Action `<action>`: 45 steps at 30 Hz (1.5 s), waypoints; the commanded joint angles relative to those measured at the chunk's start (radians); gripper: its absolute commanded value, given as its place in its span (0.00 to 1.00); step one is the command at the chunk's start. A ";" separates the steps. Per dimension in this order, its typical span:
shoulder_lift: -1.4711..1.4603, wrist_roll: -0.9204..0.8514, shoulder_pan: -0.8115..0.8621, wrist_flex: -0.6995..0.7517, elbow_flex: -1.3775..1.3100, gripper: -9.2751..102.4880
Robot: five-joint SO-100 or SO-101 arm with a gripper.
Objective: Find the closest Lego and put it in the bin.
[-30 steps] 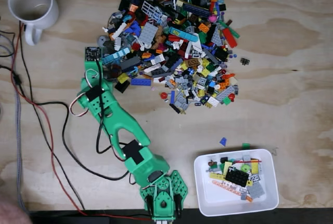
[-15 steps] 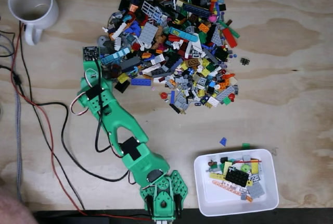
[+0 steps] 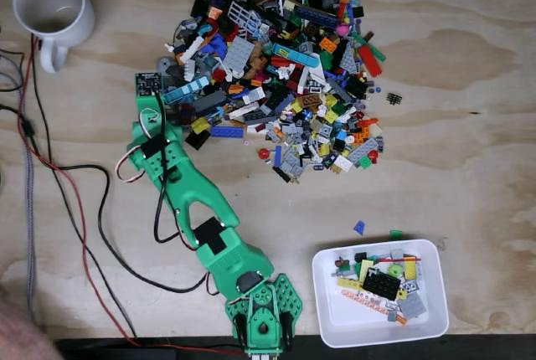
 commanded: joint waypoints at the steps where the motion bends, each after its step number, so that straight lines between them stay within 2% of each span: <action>1: 0.123 0.003 0.014 0.054 -0.077 0.08; 8: 0.451 -0.005 0.132 0.428 -0.250 0.08; 11: 0.577 -0.014 0.268 0.568 -0.227 0.08; 14: 0.695 -0.043 0.477 0.672 -0.100 0.08; 19: 0.841 -0.167 0.939 0.713 0.160 0.08; 24: 0.911 -0.247 1.313 0.781 0.227 0.08; 31: 0.966 -0.370 1.707 0.804 0.264 0.08; 35: 1.003 -0.477 1.922 0.747 0.351 0.08; 41: 1.037 -0.558 2.068 0.647 0.463 0.08; 42: 1.040 -0.555 2.075 0.637 0.465 0.10; 44: 1.054 -0.554 2.089 0.629 0.465 0.22; 45: 1.057 -0.549 2.091 0.621 0.465 0.24</action>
